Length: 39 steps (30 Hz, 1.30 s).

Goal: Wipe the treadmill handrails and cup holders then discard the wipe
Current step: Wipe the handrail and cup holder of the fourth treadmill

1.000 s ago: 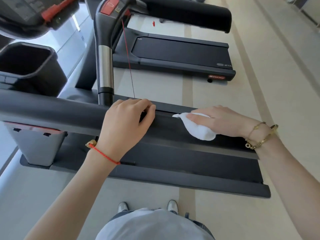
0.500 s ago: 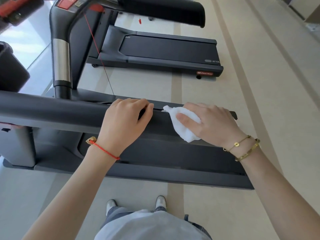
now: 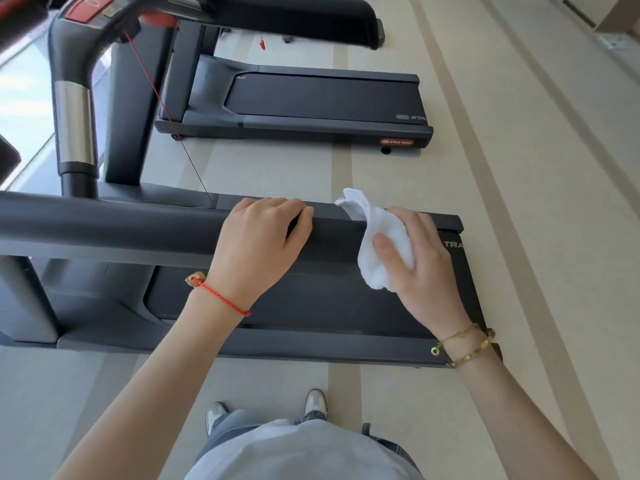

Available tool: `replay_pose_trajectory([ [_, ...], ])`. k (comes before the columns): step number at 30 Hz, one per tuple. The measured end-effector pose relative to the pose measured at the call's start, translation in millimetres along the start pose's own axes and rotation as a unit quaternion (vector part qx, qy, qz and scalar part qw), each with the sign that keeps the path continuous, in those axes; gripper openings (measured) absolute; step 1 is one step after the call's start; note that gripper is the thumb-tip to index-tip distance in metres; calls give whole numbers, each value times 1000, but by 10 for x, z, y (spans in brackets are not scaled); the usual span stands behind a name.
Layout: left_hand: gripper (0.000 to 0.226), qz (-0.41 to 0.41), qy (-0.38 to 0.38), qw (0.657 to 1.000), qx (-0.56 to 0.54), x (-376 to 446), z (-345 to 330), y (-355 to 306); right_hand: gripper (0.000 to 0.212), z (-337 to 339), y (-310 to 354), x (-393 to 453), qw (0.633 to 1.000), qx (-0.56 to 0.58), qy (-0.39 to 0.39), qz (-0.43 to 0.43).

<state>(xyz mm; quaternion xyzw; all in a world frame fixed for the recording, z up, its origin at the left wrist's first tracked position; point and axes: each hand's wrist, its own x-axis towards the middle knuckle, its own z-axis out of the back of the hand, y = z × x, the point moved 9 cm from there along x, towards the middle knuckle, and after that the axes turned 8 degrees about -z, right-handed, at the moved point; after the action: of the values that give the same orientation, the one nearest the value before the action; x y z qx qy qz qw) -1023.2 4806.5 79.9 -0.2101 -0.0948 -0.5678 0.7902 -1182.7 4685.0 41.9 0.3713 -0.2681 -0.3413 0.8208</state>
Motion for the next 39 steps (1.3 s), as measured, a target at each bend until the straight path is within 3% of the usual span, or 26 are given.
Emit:
replay_pose_trajectory([
  [2, 52, 6, 8, 1000, 8, -3, -8, 0, 15, 1, -110, 92, 997, 57, 35, -48],
  [6, 54, 13, 11, 1000, 16, -15, -13, -10, 23, -42, -196, 230, 981, 124, 108, -104],
  [9, 49, 10, 6, 1000, 12, -31, -7, -23, 21, -23, -219, 121, 987, 95, 87, -91],
  [15, 48, 12, 5, 1000, 18, -23, -10, -10, 39, -53, -109, -174, 1000, 12, 6, 6],
  [18, 49, 15, 8, 1000, 24, -20, -29, -5, 33, -15, -136, 27, 998, 36, 37, -25],
  [22, 50, 18, 5, 999, 28, -30, -25, 15, 42, -26, -111, 300, 994, 33, 93, -52],
  [26, 39, -1, -15, 1000, -11, -39, 25, 19, 44, -79, 193, 214, 985, -142, 49, 82],
  [30, 23, -10, -56, 998, -31, -90, 173, 76, 46, -240, 531, 14, 929, -284, -8, 237],
  [39, 20, 44, -80, 996, 5, -370, 428, 615, 55, -665, 919, -53, 879, -362, -32, 310],
])
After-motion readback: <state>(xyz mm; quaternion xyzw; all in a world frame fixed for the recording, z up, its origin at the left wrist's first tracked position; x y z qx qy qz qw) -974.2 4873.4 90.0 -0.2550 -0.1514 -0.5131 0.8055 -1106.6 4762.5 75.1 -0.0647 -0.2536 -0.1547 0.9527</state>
